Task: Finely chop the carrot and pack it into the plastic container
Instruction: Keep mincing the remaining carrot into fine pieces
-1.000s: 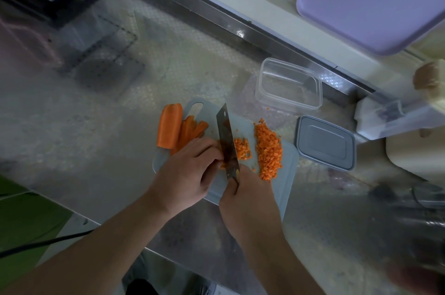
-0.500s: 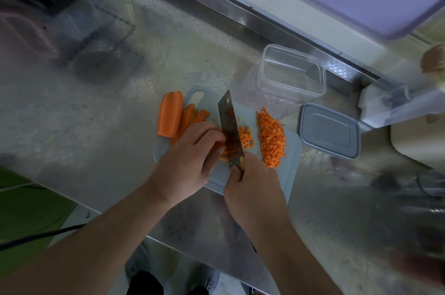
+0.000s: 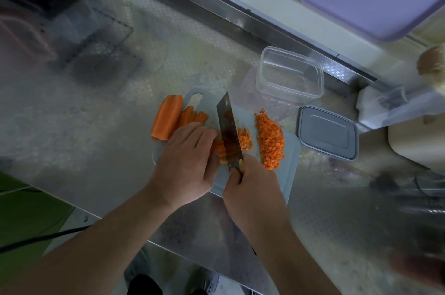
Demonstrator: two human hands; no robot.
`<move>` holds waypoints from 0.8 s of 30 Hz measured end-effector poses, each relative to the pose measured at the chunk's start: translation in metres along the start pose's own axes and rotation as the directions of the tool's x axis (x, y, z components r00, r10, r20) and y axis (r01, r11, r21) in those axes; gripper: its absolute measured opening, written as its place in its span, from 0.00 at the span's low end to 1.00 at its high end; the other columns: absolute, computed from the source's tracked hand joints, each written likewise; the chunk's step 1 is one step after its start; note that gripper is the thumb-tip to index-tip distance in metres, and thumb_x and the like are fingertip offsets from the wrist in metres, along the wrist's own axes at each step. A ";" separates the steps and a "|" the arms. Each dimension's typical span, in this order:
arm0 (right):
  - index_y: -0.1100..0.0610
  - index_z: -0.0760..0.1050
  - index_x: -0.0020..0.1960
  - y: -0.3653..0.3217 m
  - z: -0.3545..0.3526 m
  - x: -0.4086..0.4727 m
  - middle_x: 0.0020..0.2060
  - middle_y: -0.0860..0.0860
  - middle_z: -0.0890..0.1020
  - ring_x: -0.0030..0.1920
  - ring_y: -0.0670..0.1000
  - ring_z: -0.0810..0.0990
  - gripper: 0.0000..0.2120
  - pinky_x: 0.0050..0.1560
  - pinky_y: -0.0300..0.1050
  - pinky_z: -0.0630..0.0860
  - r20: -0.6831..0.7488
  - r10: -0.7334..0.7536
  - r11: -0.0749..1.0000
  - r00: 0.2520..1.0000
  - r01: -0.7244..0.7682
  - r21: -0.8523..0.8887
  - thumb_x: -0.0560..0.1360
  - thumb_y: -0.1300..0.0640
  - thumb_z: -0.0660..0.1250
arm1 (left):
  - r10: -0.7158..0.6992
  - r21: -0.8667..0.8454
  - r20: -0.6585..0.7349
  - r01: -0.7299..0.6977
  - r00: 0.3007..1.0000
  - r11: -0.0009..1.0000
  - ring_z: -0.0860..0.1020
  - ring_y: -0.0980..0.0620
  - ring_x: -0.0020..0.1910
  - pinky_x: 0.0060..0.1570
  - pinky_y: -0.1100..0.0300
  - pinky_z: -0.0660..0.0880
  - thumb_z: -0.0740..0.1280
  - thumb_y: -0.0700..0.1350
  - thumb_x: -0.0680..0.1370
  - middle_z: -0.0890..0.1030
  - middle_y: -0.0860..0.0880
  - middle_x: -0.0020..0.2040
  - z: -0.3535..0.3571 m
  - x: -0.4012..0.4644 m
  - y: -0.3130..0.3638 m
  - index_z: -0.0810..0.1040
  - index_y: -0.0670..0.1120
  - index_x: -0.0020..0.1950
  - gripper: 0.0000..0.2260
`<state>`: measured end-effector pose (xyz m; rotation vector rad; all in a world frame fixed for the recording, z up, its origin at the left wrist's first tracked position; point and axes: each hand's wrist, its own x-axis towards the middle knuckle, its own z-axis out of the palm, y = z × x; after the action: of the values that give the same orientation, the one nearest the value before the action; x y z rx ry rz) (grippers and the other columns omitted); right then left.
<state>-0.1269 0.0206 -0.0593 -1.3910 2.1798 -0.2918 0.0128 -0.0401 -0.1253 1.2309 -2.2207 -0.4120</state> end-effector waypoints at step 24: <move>0.50 0.69 0.40 0.000 -0.016 -0.006 0.32 0.48 0.76 0.33 0.49 0.77 0.11 0.32 0.51 0.77 -0.029 -0.036 0.999 0.999 0.037 0.026 0.81 0.53 0.60 | 0.094 -0.120 -0.015 -0.095 0.995 0.988 0.79 0.49 0.55 0.63 0.59 0.73 0.71 0.40 0.80 0.81 0.49 0.51 0.001 -0.002 -0.005 0.82 0.43 0.51 0.02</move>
<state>-0.1339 0.0247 -0.0436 -1.4215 2.1676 -0.3547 0.0166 -0.0410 -0.1294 1.0579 -2.2027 -0.4940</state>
